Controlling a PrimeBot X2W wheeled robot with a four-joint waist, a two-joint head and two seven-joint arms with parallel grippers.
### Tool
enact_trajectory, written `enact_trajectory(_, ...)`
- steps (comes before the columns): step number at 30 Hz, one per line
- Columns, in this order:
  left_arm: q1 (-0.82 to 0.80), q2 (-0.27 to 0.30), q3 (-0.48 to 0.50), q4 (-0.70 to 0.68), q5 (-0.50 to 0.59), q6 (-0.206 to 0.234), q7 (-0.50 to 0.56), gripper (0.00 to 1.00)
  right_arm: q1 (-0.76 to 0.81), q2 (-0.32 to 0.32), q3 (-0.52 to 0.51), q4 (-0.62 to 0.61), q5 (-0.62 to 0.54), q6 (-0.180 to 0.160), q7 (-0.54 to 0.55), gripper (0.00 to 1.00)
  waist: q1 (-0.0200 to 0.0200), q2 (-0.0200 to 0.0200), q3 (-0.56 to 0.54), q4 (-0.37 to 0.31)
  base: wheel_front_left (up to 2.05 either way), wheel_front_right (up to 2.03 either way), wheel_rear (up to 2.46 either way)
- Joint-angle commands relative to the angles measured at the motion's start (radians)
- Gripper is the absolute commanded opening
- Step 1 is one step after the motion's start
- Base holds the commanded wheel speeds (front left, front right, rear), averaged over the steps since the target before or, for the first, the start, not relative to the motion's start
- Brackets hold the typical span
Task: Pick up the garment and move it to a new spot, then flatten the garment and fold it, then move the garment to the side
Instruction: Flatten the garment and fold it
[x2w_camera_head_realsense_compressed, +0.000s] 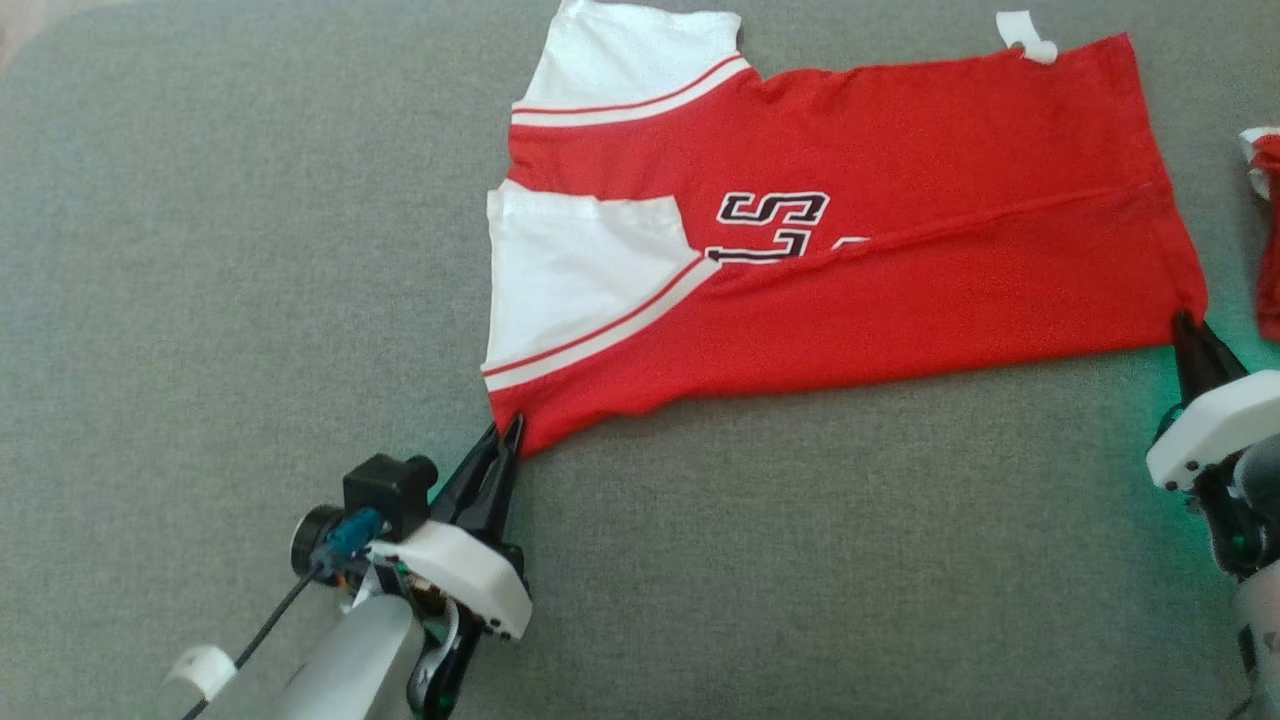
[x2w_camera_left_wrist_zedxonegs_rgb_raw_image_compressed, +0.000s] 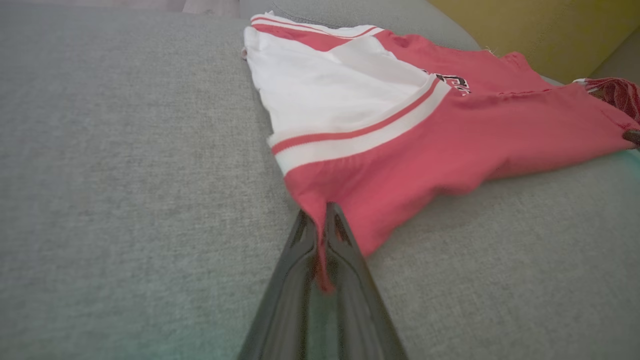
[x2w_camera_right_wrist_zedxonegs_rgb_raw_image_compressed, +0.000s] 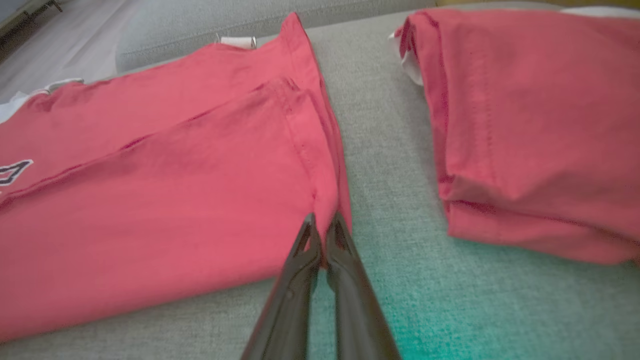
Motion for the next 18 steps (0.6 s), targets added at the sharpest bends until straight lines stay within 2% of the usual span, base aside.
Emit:
enact_trajectory(1, 0.010, 0.032, 0.028, -0.025, -0.003, 0.005, -0.003, 0.00, -0.008, -0.029, 0.018, -0.024, 0.007, -0.001, -0.016, 0.00, -0.0001, 0.0000, -0.011, 0.001, 0.00, 0.00, 0.00)
enact_trajectory(10, 0.123, 0.084, 0.039, -0.101, -0.024, 0.034, 0.005, 0.00, 0.150, -0.067, 0.043, -0.075, 0.059, -0.001, -0.038, 0.00, -0.0001, 0.0000, -0.112, 0.000, 0.00, 0.00, 0.00)
enact_trajectory(18, 0.324, 0.136, -0.003, -0.286, -0.038, 0.070, 0.078, 0.00, 0.405, -0.098, 0.011, -0.173, 0.105, -0.001, 0.007, 0.00, -0.0001, 0.0000, -0.205, 0.001, 0.00, 0.00, 0.00)
